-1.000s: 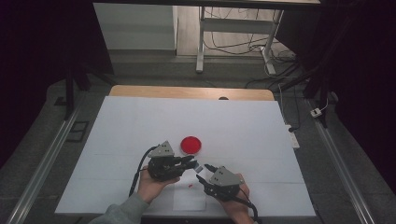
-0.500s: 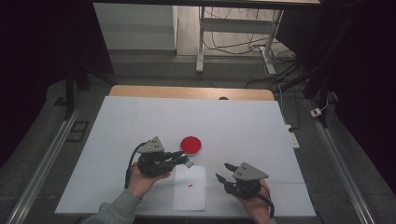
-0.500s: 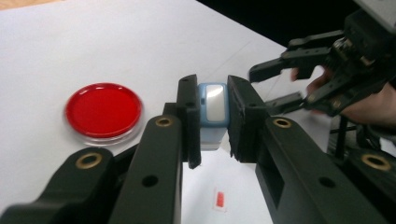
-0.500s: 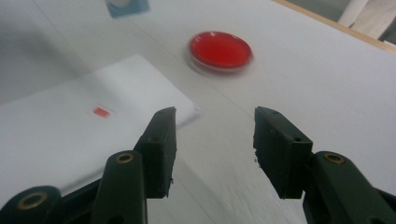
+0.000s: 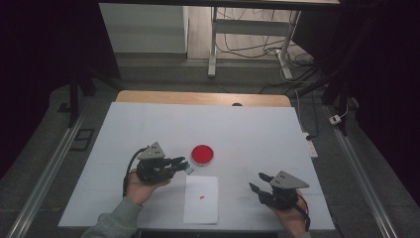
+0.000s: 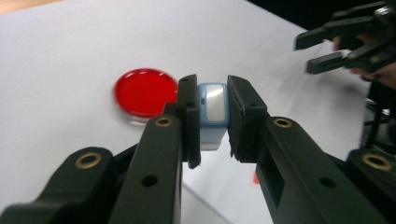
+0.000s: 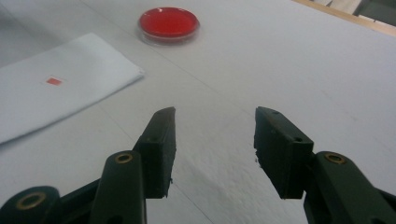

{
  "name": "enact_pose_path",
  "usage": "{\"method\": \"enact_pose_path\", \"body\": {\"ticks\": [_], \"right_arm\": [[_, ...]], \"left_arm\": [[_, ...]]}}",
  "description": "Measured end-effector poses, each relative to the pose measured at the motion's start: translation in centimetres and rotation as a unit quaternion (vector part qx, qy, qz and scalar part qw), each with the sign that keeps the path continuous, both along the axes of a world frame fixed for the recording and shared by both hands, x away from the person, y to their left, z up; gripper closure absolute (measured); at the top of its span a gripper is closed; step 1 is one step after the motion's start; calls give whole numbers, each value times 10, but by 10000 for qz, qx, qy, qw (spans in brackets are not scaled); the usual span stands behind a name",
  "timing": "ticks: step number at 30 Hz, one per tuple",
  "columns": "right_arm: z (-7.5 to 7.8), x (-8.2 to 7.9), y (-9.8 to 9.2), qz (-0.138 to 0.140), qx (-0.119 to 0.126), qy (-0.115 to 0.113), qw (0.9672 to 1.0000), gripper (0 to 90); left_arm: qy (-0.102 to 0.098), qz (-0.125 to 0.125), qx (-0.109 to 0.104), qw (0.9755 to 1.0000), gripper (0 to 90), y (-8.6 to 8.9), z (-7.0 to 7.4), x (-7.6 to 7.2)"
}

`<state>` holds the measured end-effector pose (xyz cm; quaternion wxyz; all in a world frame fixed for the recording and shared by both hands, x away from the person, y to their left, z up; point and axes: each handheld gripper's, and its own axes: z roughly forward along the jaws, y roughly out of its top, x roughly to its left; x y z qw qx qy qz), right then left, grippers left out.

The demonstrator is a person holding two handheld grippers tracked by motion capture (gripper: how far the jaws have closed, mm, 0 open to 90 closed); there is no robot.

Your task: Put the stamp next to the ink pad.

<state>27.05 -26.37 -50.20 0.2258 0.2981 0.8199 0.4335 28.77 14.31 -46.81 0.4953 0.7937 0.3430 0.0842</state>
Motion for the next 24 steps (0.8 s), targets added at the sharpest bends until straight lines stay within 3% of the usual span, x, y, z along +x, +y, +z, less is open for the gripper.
{"method": "enact_pose_path", "body": {"ticks": [9, 16, 24], "right_arm": [[-4, 1, -23, -210, -35, 128, 9997, 479], [-5, 2, -30, -298, -37, 140, 9995, 479], [-5, 2, -30, -290, -61, 130, 9995, 479]], "left_arm": [[197, 292, 312, 9989, 757, 12, -15, 14], [285, 506, 705, 9958, 757, 10, -30, 26], [267, 495, 944, 9939, 755, 2, -36, 34]]}}
